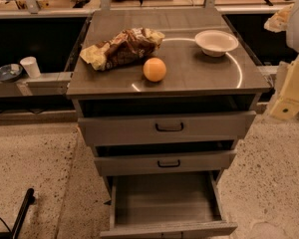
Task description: Place brown chip bag into bottom drawer
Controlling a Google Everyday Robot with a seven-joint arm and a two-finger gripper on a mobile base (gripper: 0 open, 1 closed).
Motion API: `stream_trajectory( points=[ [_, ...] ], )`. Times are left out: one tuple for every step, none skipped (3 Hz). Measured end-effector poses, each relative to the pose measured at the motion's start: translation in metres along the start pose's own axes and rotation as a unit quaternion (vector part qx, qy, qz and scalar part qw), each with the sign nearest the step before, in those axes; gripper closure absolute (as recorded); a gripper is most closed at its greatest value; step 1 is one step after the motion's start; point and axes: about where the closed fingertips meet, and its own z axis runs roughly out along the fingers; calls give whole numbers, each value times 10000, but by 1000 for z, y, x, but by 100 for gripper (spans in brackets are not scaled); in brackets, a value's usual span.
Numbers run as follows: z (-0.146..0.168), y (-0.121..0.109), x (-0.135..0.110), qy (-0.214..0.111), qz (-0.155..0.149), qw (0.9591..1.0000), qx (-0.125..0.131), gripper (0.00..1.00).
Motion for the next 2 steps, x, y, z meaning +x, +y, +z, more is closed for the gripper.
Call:
stream_trajectory(
  points=[
    [1, 0, -1, -1, -17, 10000, 1, 0],
    [13, -18, -20, 36, -341, 9993, 175, 0]
  ],
)
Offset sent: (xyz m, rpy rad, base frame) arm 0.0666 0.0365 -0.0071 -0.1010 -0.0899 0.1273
